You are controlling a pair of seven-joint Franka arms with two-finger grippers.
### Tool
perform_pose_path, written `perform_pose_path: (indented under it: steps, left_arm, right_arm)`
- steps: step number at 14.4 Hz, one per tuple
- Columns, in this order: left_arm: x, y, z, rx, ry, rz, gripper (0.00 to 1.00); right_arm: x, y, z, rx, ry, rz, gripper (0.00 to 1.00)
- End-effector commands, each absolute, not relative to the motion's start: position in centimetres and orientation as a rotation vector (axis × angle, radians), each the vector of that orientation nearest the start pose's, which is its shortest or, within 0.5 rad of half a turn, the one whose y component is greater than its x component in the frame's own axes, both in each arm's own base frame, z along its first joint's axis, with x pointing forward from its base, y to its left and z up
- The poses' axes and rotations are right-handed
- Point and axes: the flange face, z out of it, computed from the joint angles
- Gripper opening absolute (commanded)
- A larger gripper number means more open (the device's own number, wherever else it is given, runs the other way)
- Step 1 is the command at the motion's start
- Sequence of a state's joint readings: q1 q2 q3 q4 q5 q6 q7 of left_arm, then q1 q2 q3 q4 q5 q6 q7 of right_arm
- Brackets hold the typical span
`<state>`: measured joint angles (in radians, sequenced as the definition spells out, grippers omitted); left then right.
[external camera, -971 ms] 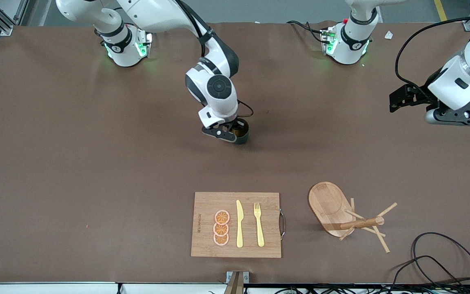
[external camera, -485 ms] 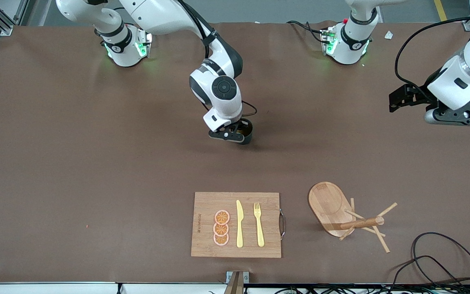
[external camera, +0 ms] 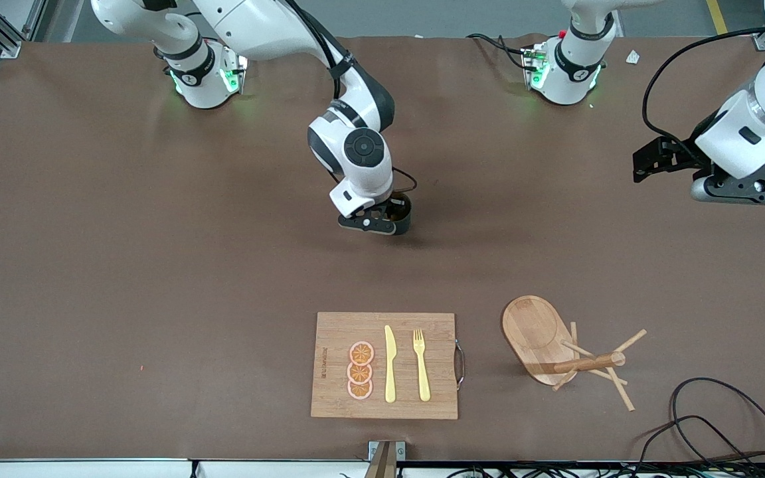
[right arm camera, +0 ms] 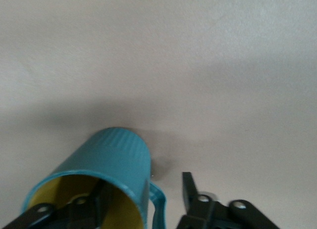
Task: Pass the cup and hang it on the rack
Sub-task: 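Carry the teal mug toward the table middle with the right gripper, then set the mug down, release it, and withdraw the right gripper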
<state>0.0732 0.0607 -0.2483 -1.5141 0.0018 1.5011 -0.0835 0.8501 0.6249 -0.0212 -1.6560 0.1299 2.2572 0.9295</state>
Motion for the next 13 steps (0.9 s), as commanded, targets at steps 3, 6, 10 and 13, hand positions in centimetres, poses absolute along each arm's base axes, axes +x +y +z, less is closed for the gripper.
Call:
perform_pose_path:
  steps: [3,6,10,13]
  left_arm:
    - [55.6,-9.8,61.6,-3.145,0.143,0.111,1.00]
    - [55.6,-9.8,61.6,-3.145,0.140,0.111,1.00]
    - [55.7,-10.0,61.6,-3.148,0.143,0.112,1.00]
    - [55.6,-10.4,61.7,-3.149,0.150,0.098,1.00]
  right_arm:
    - [46.4,48.7,33.6,-3.068,0.309,0.152,1.00]
    - [50.2,41.8,38.6,-3.091,0.296,0.195,1.00]
    - [56.4,27.0,43.4,-3.089,0.076,0.286,1.00]
    - [59.3,15.4,47.4,-3.071,0.003,0.263,1.00]
